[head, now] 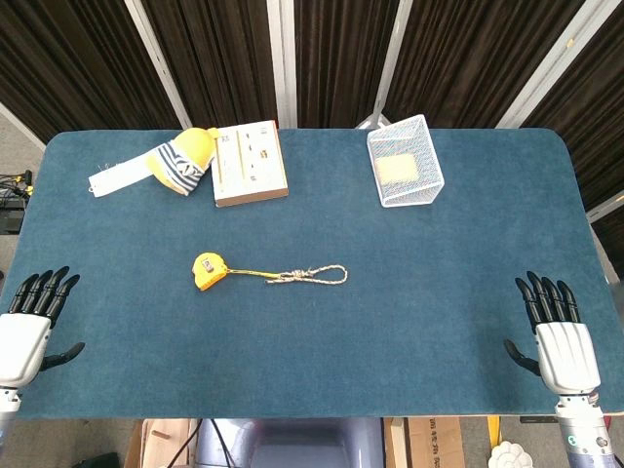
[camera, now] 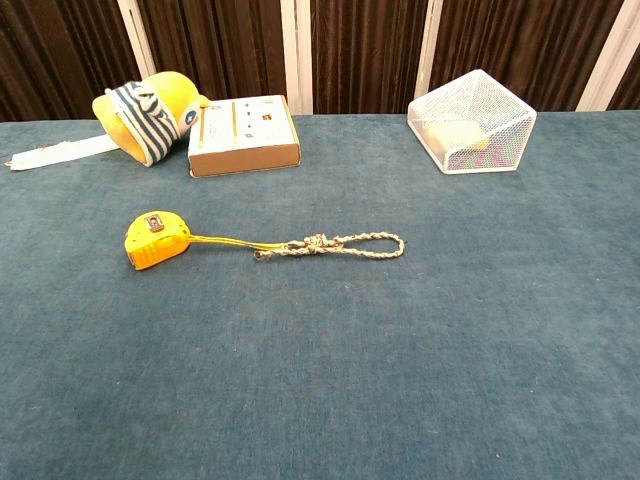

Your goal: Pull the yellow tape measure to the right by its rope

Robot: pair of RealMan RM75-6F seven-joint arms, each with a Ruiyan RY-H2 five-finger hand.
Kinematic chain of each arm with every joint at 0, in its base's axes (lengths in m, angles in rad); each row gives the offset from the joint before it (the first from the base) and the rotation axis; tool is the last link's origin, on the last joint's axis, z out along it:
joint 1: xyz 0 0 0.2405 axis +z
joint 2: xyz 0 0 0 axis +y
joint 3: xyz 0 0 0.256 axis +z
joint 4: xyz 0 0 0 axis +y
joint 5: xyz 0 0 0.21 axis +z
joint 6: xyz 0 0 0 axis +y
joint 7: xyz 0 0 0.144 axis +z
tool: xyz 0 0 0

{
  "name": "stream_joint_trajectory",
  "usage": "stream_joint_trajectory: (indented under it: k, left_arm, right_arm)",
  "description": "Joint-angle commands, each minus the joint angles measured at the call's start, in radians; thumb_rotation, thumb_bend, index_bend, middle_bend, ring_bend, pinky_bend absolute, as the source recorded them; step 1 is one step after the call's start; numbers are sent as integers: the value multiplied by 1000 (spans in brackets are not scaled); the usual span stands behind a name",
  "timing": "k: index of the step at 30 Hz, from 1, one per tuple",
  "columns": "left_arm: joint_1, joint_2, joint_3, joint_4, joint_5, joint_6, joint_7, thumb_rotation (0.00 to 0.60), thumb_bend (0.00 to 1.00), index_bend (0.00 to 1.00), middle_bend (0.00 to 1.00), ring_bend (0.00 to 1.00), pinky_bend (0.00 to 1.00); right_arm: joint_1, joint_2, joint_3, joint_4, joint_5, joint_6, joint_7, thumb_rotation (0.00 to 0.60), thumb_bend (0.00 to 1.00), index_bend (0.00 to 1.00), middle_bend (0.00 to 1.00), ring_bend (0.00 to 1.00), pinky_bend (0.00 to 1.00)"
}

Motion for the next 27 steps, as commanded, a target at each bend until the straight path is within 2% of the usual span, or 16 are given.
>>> stream_joint_trajectory:
  k: [1,21,27]
  left_arm:
    - [0,0,0,0,0,0,0,600,0,0,0,0,0]
    - [1,1,1,-4,1,1,0,600,0,0,0,0,0]
    - [2,1,-1,-4,1,5,0,600,0,0,0,0,0]
  right_arm:
    - [1,3,-1,-4,5,-6,2,600,234,0,0,0,0]
    - [21,23,-19,-27,-39,-34,43,600,234,0,0,0,0]
    - [72,33,5,-49,-50,-81,68,600,234,0,0,0,0]
